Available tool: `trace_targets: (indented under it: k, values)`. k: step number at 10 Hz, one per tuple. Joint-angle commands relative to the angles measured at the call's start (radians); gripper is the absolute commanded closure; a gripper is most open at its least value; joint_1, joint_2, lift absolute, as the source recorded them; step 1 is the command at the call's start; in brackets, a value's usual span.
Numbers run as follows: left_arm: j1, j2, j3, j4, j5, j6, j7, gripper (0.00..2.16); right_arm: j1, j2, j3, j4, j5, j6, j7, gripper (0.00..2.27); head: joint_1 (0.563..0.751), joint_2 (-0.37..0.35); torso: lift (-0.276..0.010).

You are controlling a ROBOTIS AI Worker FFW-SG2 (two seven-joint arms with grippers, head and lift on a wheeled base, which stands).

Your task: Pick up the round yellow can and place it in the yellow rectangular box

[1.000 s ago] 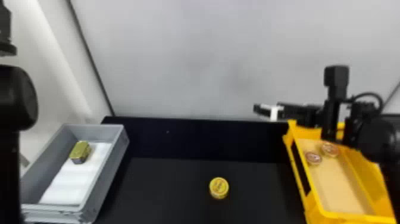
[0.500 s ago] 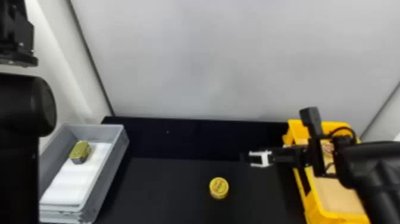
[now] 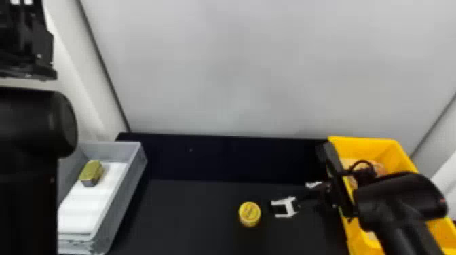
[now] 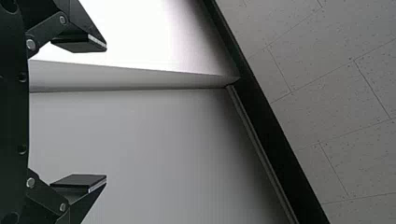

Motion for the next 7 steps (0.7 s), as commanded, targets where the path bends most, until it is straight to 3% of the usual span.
trace_targets:
  k: [1, 4, 7]
  values:
    - [-0.001, 0.002, 0.0, 0.006, 0.001, -0.01, 0.002, 0.26, -0.049, 0.024, 0.046, 0.153, 0.097, -0.114, 0.014, 0.12, 0.663, 0.054, -0.01]
    - [0.001, 0.002, -0.002, 0.015, 0.006, -0.019, 0.002, 0.26, -0.093, 0.029, 0.132, 0.297, 0.107, -0.292, -0.026, 0.11, 0.663, 0.054, -0.01]
    - [-0.005, 0.002, -0.011, 0.023, 0.012, -0.027, 0.002, 0.26, -0.126, 0.03, 0.215, 0.385, 0.107, -0.43, -0.121, 0.09, 0.663, 0.054, -0.01]
